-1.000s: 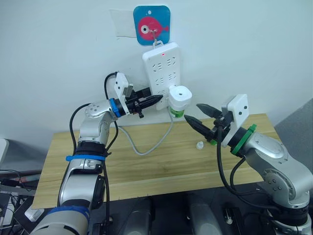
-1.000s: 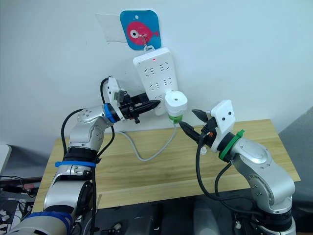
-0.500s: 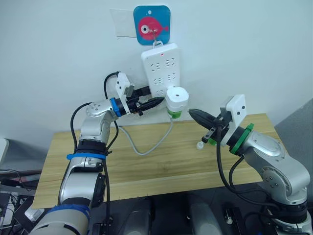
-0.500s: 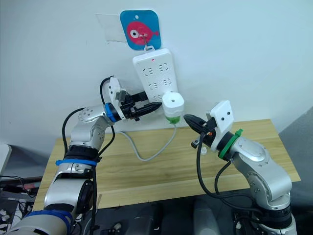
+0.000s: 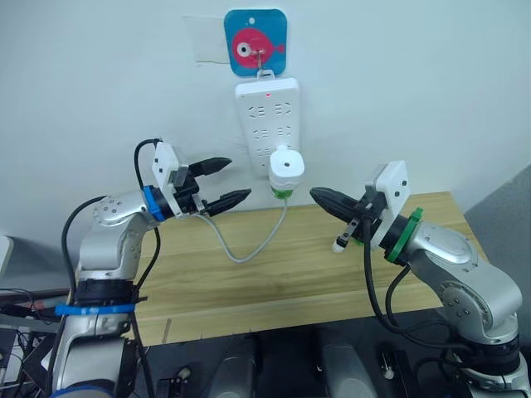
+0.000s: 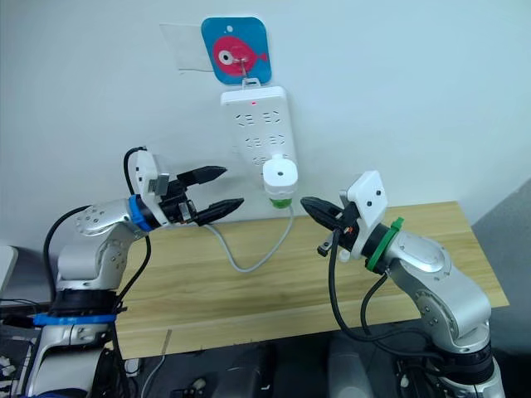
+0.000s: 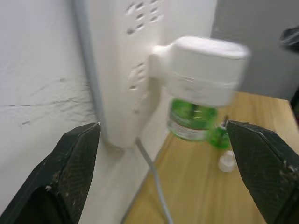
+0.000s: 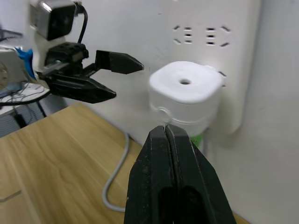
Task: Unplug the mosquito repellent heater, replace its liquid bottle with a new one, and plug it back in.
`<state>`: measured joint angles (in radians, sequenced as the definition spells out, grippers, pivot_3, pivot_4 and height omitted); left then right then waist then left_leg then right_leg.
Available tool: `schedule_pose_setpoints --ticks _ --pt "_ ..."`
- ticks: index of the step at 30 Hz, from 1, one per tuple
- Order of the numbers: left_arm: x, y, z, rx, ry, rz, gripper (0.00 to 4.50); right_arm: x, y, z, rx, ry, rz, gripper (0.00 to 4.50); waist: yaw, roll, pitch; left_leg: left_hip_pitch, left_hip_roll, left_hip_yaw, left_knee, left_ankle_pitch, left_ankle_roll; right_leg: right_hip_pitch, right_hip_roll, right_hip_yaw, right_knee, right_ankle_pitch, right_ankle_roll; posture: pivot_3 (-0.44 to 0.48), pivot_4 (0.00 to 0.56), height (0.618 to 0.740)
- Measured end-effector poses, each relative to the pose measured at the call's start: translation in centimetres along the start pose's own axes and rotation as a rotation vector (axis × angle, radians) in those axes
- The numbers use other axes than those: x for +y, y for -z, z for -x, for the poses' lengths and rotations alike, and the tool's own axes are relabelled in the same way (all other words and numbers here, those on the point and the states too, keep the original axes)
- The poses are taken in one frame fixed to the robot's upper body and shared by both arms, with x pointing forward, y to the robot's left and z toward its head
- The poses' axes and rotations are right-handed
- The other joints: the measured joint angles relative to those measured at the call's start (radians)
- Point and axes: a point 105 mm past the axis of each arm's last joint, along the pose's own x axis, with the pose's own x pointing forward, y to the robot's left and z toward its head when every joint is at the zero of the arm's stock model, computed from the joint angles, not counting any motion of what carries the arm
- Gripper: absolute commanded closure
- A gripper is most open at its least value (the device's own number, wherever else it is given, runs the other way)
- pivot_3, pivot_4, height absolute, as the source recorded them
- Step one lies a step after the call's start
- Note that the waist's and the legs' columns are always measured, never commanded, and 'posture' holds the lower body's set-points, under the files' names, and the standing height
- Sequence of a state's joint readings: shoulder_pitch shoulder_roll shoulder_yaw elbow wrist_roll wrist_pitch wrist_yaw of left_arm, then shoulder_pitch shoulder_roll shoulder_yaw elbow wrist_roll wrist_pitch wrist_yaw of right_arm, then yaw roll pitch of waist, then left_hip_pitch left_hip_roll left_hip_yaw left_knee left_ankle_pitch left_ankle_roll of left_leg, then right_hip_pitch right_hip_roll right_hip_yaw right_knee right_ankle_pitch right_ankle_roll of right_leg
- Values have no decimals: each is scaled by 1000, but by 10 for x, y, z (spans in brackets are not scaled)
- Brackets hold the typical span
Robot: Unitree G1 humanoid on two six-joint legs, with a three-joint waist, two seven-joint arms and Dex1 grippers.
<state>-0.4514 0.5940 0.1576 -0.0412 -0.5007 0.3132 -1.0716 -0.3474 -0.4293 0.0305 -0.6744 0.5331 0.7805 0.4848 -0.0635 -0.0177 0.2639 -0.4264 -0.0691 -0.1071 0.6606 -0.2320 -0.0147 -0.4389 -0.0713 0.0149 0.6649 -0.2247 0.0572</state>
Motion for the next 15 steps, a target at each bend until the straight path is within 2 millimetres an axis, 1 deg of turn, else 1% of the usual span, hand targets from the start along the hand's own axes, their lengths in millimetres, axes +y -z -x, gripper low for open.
schedule_pose_setpoints --ticks 4,6,7,10,12,15 --pt "-38 -8 4 -13 59 6 20 4 3 -5 7 -30 -4 4500 13 0 0 0 1 0 0 0 0 0 -1 0 0 0 0 -1 237 740" --pt "-54 -13 3 -31 75 -10 20 6 5 -9 5 -40 -7 4500 19 0 0 0 2 0 0 0 0 0 -1 0 0 0 -1 4 241 740" --pt "-58 -17 2 -46 77 -17 20 5 6 -11 5 -39 -7 4500 24 0 0 0 3 0 0 0 0 0 0 -1 0 1 -2 5 246 740" --pt "-63 -23 -1 -77 51 -26 20 4 7 -18 3 -38 -1 4500 32 0 0 1 5 1 0 0 0 1 2 -2 0 2 -3 8 248 740" --pt "-64 -22 -1 -77 36 -19 20 0 8 -23 -1 -22 10 4500 34 0 0 1 5 1 0 0 0 1 2 -2 0 2 -3 10 250 740" --pt "-63 -22 -1 -76 24 -18 20 -7 11 -26 6 3 25 4500 36 0 0 1 5 1 0 0 0 1 2 -2 -1 2 -3 11 251 740"
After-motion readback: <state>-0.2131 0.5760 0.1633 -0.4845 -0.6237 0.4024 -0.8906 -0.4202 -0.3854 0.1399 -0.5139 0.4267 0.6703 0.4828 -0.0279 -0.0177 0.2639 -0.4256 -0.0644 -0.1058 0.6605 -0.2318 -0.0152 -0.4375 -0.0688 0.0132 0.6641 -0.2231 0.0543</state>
